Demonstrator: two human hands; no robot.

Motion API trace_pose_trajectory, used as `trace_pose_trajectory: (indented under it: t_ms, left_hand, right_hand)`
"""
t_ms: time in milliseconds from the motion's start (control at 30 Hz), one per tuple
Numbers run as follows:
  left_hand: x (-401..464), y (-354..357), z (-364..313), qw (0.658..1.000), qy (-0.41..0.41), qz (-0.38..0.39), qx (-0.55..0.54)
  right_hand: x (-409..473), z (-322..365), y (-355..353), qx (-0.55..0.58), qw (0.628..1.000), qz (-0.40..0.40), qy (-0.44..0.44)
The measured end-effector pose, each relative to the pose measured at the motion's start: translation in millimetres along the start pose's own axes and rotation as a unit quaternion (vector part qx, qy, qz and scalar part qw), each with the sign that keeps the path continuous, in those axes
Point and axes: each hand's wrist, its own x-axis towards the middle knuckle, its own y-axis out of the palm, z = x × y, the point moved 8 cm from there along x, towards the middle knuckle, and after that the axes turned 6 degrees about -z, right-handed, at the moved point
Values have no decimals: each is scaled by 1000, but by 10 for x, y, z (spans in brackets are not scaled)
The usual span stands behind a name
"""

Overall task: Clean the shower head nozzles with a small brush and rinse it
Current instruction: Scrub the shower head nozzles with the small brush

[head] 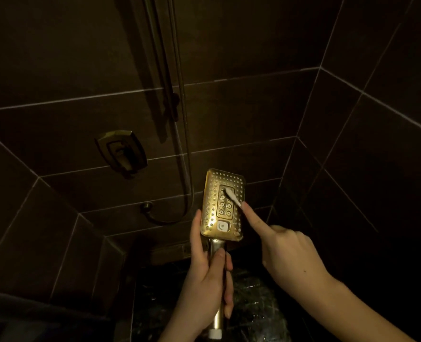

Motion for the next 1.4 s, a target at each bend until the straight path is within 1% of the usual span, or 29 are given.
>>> trace_pose_trajectory:
  t_ms: [100,133,267,333,400,467,533,567,667,700,733,767,833,900,933,1000,1033,1067,1100,1133,1200,1233,1267,1333,1400]
  left_hand:
    - [-15,-8,-45,1000,14,4,-10]
    - [-28,-18,-56,1000,18,9,-8]
    - [-96,-26,-130,999,22,33,-2]
    - [-108,-7,-186,999,26,44,-3]
    - [-103,-10,-228,998,31,45,-8]
    - [-93,-39,-249,998,35,42,-12]
    - [-91,-48,-252,998,36,49,-9]
    - [-97,-43,-243,998,31,53,-8]
    - [-120,6,-204,997,4,71,-12]
    - [-118,12,-196,997,-1,75,-13]
    - [-109,1,-187,997,-3,75,-14]
    - [-97,-26,-175,997,-5,71,-13]
    - [-70,-101,-139,998,-6,59,-3]
    - [-66,-152,-115,998,-6,56,9]
    - [-71,-162,-111,998,-8,57,12]
    - [-90,-156,-124,998,-13,62,12]
    - [-96,-147,-136,998,-13,65,12]
    - [-103,-139,-149,998,-13,67,11]
    - [-107,-134,-158,997,-13,69,10]
    - [-111,-136,-161,998,-14,68,10]
    - [-115,-155,-150,998,-17,63,9]
    - [-115,-161,-142,998,-17,61,10]
    - [-116,-161,-136,998,-16,62,12]
    - [-124,-140,-134,997,-17,68,13]
    - [-135,-119,-143,997,-19,71,12]
  right_hand:
    - [-237,196,65,27,998,36,-32]
    - [-260,204,51,24,998,37,-40]
    - [-10,35,-272,-25,998,-43,-37]
    - [120,-29,-420,-38,997,-57,-27]
    - [116,20,-465,-40,998,-42,-39]
    - [-25,163,-384,-41,996,-6,-84]
    - [-103,236,-341,-69,991,17,-115]
    - [-43,194,-381,-83,990,10,-112]
    - [244,16,-624,-108,993,-22,-51]
    - [286,7,-664,-122,991,-24,-45]
    - [287,49,-674,-135,989,-22,-57]
    - [244,124,-649,-139,986,-12,-88]
    - [78,259,-500,-137,979,26,-152]
    - [6,280,-410,-150,972,44,-174]
    - [47,263,-430,-157,972,49,-169]
    - [205,173,-555,-184,975,61,-110]
    - [264,125,-653,-193,977,37,-86]
    - [297,89,-706,-205,975,20,-82]
    - [311,97,-733,-204,975,25,-79]
    - [287,123,-685,-194,975,51,-92]
    - [155,267,-585,-177,967,59,-175]
    - [92,295,-532,-180,961,65,-200]
    - [64,282,-501,-189,959,81,-195]
    - [168,194,-606,-225,959,90,-146]
    - [290,141,-775,-222,968,36,-108]
